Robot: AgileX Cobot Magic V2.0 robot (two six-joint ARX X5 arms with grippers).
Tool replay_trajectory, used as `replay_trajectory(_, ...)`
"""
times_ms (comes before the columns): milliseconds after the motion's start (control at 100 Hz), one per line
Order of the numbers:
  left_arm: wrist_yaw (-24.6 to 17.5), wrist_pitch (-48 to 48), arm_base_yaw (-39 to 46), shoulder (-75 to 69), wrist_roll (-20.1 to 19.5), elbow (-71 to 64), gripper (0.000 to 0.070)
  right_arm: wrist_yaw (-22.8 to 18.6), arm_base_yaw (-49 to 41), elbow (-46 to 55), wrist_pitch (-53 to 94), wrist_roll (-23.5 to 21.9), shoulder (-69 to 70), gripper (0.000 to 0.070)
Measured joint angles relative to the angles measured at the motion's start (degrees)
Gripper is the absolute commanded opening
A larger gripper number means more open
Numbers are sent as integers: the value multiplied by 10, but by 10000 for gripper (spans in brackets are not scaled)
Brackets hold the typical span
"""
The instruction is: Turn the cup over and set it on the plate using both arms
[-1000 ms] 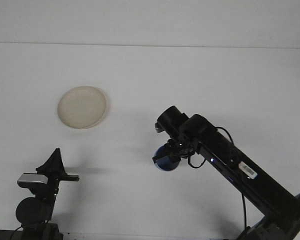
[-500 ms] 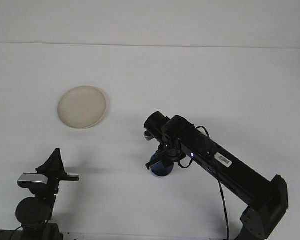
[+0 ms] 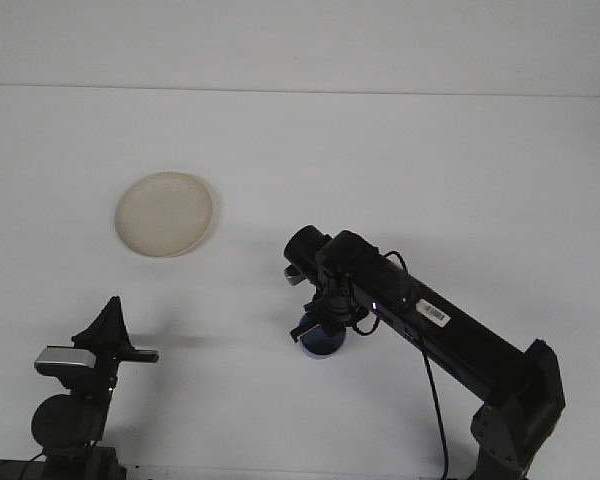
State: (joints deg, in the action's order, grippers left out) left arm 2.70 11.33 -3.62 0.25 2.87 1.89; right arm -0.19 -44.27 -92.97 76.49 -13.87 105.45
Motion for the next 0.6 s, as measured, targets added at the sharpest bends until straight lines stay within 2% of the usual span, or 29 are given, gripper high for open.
replay_trajectory(90, 0, 0, 0, 0, 0, 0, 11, 0, 0, 0, 0, 1, 0, 107)
replay_trajectory(210, 0, 0, 0, 0, 0, 0, 10, 0, 1, -5, 3, 2, 0, 283)
replay_trajectory(280, 0, 0, 0, 0, 0, 0, 10, 0, 4, -16, 3, 2, 0, 344)
replay_trajectory(600, 0, 0, 0, 0, 0, 0, 10, 0, 9, -82, 4, 16, -1, 374)
